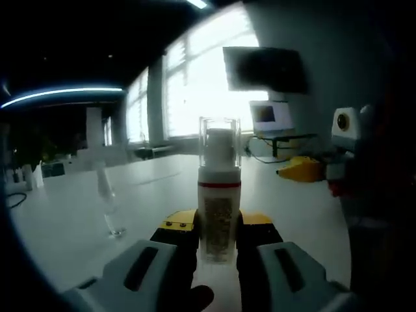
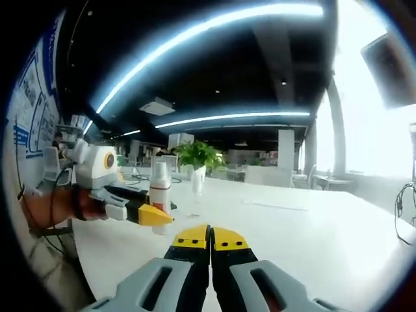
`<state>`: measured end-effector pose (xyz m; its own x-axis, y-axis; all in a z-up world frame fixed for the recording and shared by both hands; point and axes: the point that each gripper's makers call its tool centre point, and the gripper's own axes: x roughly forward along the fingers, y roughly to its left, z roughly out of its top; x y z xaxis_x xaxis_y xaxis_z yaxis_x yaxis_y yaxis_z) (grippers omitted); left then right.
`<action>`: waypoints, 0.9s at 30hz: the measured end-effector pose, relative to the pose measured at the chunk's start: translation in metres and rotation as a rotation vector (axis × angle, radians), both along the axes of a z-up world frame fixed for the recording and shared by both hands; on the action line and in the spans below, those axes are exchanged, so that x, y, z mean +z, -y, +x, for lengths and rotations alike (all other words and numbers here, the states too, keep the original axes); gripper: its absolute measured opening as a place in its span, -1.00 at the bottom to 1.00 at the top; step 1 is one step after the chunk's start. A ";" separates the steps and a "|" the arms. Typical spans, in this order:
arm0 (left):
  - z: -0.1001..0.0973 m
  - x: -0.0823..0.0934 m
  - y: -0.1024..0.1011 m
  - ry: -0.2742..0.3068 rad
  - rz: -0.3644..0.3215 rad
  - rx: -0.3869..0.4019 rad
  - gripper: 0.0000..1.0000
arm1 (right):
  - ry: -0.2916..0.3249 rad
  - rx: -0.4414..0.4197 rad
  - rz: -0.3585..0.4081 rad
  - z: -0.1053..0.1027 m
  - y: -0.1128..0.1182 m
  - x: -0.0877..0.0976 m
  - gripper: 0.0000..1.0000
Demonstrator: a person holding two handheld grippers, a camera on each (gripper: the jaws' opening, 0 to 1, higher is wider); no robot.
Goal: Clamp pump bottle remove cover press pump head put on cover
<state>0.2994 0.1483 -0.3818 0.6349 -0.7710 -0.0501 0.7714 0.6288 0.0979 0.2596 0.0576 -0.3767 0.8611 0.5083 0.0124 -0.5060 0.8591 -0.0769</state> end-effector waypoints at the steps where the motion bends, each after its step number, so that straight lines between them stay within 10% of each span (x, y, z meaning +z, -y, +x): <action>1: 0.001 0.001 0.000 -0.001 -0.002 0.001 -0.74 | -0.003 -0.001 0.001 0.000 0.001 -0.002 -1.00; 27: 0.016 0.005 -0.002 0.004 0.000 0.027 -0.74 | -0.001 0.008 0.044 0.000 0.013 -0.019 -1.00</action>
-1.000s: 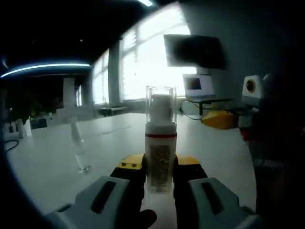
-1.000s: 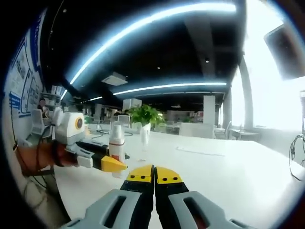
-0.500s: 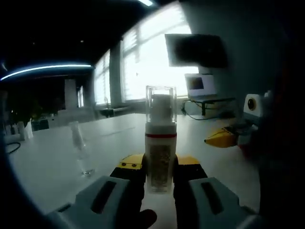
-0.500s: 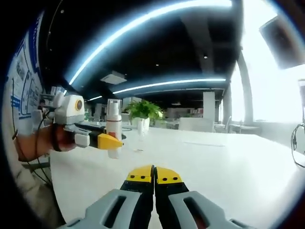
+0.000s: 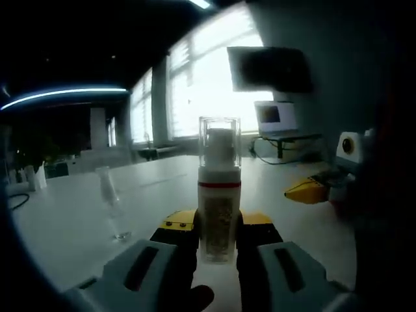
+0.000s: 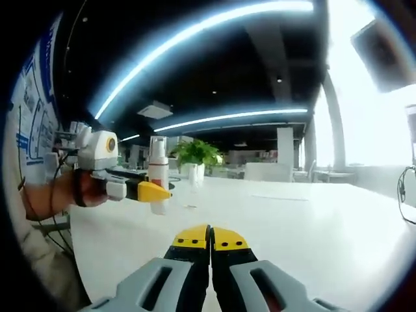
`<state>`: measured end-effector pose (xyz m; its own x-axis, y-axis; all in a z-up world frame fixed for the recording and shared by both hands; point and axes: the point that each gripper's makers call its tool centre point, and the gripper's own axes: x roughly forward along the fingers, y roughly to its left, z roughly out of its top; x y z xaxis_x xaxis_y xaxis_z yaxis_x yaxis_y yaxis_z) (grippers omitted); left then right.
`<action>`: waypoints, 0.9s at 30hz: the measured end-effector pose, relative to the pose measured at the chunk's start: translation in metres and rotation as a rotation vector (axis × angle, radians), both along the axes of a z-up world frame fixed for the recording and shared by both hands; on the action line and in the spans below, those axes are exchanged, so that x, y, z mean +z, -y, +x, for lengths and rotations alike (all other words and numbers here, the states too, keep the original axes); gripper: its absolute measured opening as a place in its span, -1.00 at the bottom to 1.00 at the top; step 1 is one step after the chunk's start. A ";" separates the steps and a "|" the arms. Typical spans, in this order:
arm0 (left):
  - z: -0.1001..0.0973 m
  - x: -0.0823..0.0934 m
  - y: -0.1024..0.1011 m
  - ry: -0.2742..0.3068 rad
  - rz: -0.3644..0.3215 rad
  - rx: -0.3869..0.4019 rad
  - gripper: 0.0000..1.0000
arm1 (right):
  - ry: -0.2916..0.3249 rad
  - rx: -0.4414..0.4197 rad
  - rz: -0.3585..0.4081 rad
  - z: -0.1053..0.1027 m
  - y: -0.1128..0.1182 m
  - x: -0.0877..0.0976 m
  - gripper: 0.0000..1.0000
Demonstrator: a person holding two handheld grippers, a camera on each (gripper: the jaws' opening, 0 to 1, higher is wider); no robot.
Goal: Clamp pump bottle remove cover press pump head put on cover
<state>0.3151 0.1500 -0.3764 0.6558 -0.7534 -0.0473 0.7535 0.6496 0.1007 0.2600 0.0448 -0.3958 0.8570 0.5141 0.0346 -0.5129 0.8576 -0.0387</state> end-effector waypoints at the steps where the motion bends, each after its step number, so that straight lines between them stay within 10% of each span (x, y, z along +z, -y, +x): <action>1: 0.001 0.001 0.001 0.001 0.001 -0.001 -0.74 | 0.002 0.000 0.000 0.000 0.000 0.000 -1.00; 27: 0.024 0.018 0.037 0.027 0.000 -0.033 -0.74 | 0.002 -0.018 0.025 0.001 0.003 0.000 -1.00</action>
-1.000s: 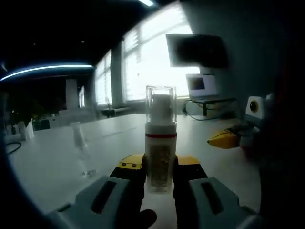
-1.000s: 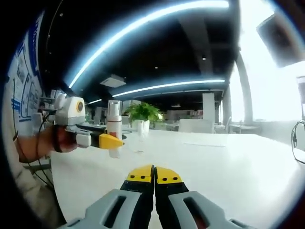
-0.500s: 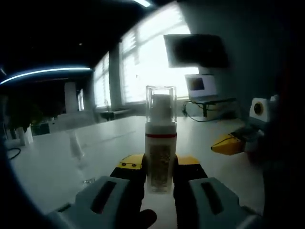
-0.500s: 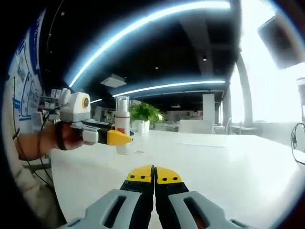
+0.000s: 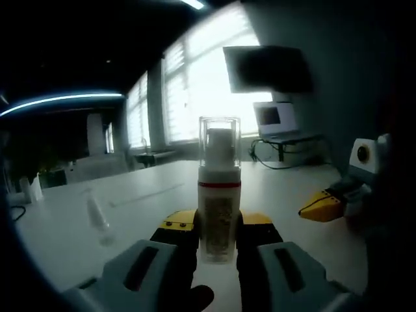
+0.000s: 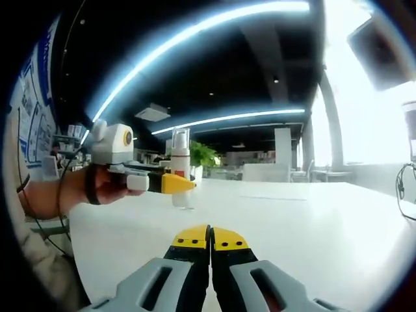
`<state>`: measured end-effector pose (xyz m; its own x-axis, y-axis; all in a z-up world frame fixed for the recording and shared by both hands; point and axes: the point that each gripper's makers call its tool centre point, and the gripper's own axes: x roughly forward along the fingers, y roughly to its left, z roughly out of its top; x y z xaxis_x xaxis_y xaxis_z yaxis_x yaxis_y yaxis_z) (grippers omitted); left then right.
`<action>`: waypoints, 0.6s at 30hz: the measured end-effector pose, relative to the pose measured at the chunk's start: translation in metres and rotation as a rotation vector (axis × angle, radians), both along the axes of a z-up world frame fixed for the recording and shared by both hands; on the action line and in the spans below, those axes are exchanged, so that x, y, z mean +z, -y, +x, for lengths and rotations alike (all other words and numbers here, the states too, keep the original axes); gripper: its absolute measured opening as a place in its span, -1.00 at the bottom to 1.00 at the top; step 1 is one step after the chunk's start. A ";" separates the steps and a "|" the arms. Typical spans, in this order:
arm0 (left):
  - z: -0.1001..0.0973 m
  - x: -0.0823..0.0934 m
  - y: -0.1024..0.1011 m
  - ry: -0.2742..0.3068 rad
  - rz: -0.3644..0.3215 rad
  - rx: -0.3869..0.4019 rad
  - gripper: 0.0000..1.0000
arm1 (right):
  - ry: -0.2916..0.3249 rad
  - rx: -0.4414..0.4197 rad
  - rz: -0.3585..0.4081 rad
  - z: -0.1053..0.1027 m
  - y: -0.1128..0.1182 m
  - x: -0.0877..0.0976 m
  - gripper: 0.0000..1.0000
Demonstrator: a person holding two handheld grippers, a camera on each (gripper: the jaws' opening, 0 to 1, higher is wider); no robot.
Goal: Clamp pump bottle remove cover press pump head put on cover
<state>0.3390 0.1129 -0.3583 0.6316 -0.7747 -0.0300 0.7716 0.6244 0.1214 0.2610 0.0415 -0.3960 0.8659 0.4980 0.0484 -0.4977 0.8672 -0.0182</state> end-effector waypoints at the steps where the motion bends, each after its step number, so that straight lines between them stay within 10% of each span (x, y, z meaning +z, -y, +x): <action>1: 0.000 0.001 0.000 0.000 -0.001 0.001 -0.74 | 0.001 -0.001 -0.002 0.000 0.000 0.000 -1.00; 18: 0.041 0.003 0.009 -0.032 -0.040 0.043 -0.74 | 0.012 -0.008 0.010 0.001 0.002 0.002 -1.00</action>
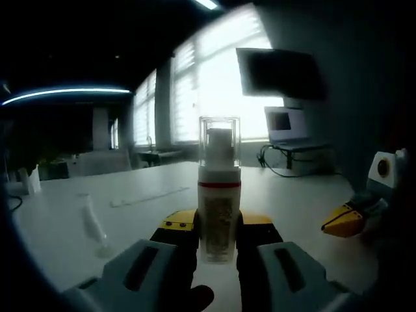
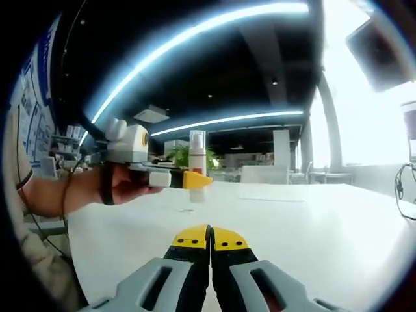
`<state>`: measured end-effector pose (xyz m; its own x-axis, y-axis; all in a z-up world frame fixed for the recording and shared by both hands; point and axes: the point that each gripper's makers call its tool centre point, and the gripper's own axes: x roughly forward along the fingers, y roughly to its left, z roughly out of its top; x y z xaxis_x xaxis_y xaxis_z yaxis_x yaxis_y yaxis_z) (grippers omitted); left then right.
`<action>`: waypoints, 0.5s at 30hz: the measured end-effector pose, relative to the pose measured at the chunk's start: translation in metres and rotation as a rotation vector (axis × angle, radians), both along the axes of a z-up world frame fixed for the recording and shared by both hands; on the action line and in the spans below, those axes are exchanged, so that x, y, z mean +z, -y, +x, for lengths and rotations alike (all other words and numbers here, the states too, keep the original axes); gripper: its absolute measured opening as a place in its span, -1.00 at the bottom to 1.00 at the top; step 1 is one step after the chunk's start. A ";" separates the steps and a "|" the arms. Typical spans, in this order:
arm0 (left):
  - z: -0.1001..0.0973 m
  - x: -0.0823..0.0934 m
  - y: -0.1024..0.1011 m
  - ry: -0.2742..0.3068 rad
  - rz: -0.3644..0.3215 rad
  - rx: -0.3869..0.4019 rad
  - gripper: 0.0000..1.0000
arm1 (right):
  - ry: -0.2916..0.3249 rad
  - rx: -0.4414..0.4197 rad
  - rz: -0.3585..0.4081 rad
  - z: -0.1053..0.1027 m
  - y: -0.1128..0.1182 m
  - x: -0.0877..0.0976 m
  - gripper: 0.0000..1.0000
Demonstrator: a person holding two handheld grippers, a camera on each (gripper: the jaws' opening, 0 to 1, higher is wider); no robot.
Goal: Clamp pump bottle remove cover press pump head put on cover
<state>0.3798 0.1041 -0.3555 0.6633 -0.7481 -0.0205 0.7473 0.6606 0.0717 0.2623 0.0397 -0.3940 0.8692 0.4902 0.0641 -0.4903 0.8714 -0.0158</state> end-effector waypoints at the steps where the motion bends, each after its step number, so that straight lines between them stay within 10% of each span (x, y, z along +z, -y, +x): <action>1: 0.002 -0.001 0.001 -0.007 -0.004 0.002 -0.74 | 0.000 -0.001 0.002 0.000 0.000 0.000 -1.00; 15: 0.031 -0.017 0.013 -0.052 -0.031 0.043 -0.74 | -0.005 -0.020 0.018 0.002 0.003 0.000 -1.00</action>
